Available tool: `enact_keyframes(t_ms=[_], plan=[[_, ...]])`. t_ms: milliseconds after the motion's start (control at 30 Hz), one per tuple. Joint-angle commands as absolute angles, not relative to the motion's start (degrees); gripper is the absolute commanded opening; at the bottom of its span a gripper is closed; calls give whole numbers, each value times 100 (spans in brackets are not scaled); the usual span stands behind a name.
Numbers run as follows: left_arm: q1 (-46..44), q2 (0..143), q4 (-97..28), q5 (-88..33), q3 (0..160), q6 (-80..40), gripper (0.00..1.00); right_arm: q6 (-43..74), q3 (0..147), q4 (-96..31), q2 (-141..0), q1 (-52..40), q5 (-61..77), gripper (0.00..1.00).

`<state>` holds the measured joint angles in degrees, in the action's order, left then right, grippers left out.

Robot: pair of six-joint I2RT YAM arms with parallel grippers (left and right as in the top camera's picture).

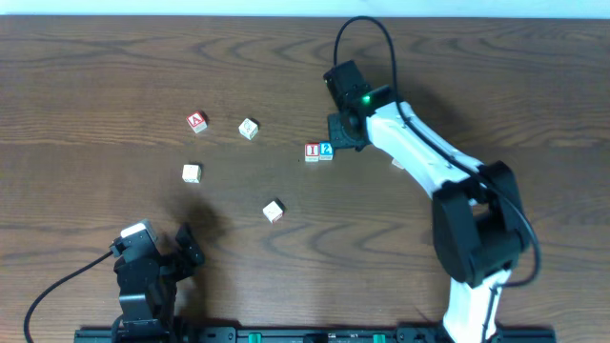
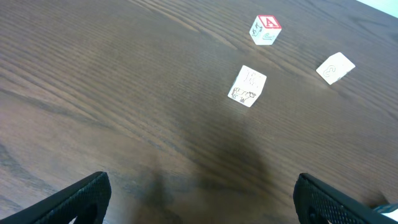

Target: Spell out Ai2

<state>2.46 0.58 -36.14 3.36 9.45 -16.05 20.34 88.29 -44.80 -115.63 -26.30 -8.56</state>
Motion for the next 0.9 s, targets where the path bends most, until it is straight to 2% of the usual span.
enact_keyframes(t_ms=[0, 200, 367, 733, 867], plan=[[226, 23, -3623, 331, 884, -1562, 95, 1918, 8978, -4580, -10820, -2589, -1212, 1], [226, 23, -3623, 331, 884, -1562, 95, 1922, 8617, -4790, -9773, -2589, -1223, 2], [226, 23, -3623, 331, 884, -1562, 95, 1927, 7710, -4709, -8608, -2589, -1223, 2], [226, 23, -3623, 331, 884, -1562, 95, 2272, 4652, -4659, -4650, -2589, -1087, 1], [226, 23, -3623, 331, 884, -1562, 95, 2388, 3968, -4681, -3597, -2589, -849, 2]])
